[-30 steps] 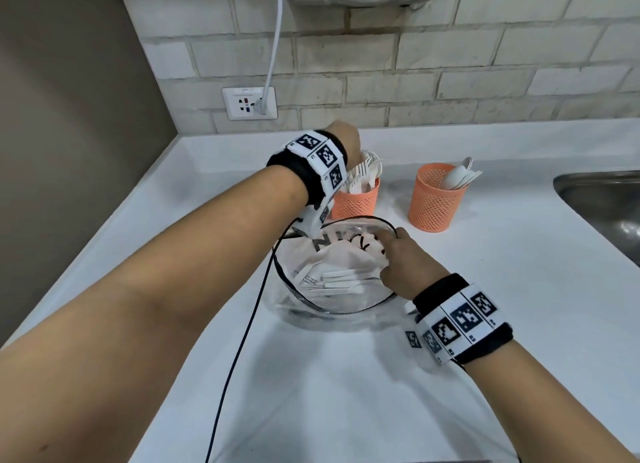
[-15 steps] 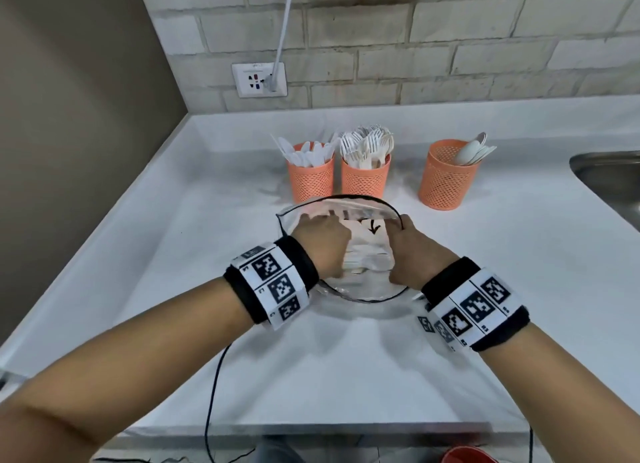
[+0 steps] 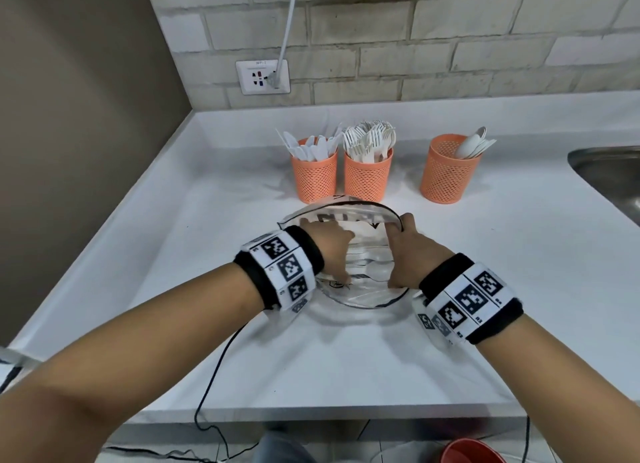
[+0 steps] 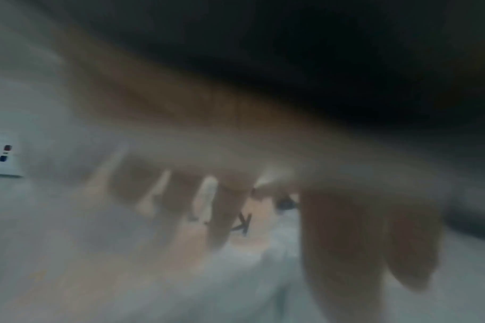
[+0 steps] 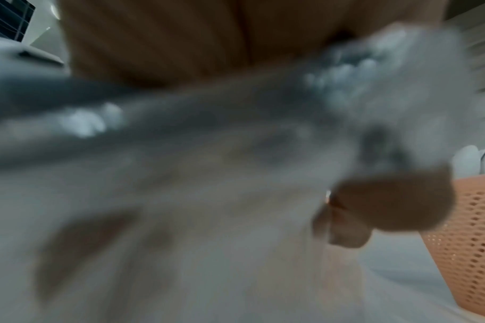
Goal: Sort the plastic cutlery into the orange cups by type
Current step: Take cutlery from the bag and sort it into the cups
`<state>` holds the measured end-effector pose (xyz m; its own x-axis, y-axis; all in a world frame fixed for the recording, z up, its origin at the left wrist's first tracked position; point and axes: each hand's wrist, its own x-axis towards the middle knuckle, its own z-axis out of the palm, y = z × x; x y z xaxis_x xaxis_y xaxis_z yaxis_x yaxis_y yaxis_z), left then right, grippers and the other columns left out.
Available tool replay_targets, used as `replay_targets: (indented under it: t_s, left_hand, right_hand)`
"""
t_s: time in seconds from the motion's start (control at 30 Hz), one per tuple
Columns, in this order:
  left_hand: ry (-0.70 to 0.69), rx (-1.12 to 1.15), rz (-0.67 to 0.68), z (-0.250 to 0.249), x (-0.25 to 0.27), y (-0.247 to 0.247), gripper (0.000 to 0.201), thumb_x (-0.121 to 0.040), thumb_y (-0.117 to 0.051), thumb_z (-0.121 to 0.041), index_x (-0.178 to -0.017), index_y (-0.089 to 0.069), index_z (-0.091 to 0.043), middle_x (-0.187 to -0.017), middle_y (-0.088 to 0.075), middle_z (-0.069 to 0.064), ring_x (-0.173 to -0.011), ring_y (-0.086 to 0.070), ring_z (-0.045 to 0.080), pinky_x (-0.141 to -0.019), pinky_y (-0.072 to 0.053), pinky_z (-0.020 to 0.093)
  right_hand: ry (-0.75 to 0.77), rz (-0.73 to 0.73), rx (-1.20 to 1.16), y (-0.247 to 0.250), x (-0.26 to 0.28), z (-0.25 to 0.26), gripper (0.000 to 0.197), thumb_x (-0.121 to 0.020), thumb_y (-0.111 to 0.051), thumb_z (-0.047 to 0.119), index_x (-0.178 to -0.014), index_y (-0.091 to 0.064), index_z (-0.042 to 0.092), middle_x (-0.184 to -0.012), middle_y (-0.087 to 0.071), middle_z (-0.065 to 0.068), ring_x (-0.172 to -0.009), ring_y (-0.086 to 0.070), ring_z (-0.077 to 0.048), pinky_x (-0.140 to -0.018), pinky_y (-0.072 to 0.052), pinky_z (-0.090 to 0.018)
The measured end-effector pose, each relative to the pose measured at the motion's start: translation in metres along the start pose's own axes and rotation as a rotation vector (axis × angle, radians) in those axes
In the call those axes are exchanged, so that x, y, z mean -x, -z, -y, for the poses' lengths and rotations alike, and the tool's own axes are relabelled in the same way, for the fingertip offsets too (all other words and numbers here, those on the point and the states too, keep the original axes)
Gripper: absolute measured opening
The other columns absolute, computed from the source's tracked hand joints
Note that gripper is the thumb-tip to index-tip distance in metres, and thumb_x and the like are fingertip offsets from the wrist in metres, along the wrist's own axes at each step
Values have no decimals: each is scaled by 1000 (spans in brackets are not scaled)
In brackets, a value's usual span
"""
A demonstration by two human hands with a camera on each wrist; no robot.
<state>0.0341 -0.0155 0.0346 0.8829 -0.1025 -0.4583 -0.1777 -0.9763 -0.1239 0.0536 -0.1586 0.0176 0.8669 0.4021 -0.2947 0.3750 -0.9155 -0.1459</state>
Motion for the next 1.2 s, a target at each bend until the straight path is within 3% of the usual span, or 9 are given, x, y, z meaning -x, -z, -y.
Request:
replay_targets:
  t_s: [0.13,0.27,0.5,0.57,0.7,0.9,1.0,1.1,1.2]
  left_hand:
    - [-190,41,-52,-20,-8,-3,62,-90,-55,-31,-145,-28,-19,-140,-43,6,-124,-49,26,-95,-42,35]
    - [-165,-118,32,-17,-11,-7,51,-97,-44,-30,-144,-32,-13,-145,-41,4,-129,-44,24,-100,-38,32]
    - [-104,-347,106,-2,-2,-7,38,-98,-40,-28,-127,-51,-6,-127,-57,8,-108,-55,24,-73,-36,29]
    - [-71,-196,31,-5,-4,-5,42,-96,-45,-34,-128,-49,-7,-128,-56,9,-107,-55,25,-74,-39,30]
    - [-123,92,-82,-22,-12,-10,58,-93,-52,-28,-144,-30,-15,-137,-49,9,-122,-50,27,-93,-42,34]
    - [-112,-126,-47,-24,-16,-13,34,-96,-39,-6,-129,-48,-5,-130,-53,12,-117,-54,28,-87,-46,33]
    - [-125,-264,10,-17,-17,-5,37,-97,-36,-4,-131,-50,-3,-129,-56,11,-109,-56,23,-91,-44,28]
    - [-108,-264,77,-17,-23,0,37,-96,-36,-6,-130,-51,-2,-112,-55,11,-95,-50,20,-87,-43,28]
    - [-112,-206,64,-22,-27,4,35,-96,-35,-9,-125,-55,-1,-115,-57,12,-91,-45,19,-85,-43,29]
  right_hand:
    - [21,15,-41,-1,-1,-2,79,-69,-72,7,-133,-27,7,-129,-24,-12,-89,-58,-33,-75,-52,-36]
    - [-31,-49,-60,1,0,-9,71,-71,-67,1,-132,-29,5,-127,-25,-13,-89,-59,-34,-72,-48,-34]
    - [-55,-65,-74,5,1,-19,75,-72,-68,3,-135,-27,7,-127,-26,-14,-83,-54,-31,-69,-44,-33]
    - [-53,-63,-77,2,1,-18,74,-72,-66,3,-134,-28,7,-127,-26,-14,-90,-58,-35,-71,-45,-34]
    - [-57,-51,-85,-1,2,-18,71,-72,-66,2,-132,-29,7,-126,-27,-14,-93,-59,-36,-73,-47,-35]
    - [-55,-59,-98,-4,7,-20,71,-72,-65,4,-133,-29,7,-124,-28,-14,-86,-57,-34,-72,-49,-36]
    - [-47,-54,-103,-7,9,-21,72,-73,-64,2,-135,-28,8,-124,-29,-13,-78,-51,-29,-67,-45,-32]
    - [-36,-60,-102,-9,9,-21,73,-72,-63,1,-135,-28,8,-125,-29,-13,-77,-50,-28,-66,-42,-31]
    - [-42,-74,-100,-9,9,-21,72,-72,-63,1,-135,-28,8,-124,-29,-13,-78,-51,-29,-66,-43,-32]
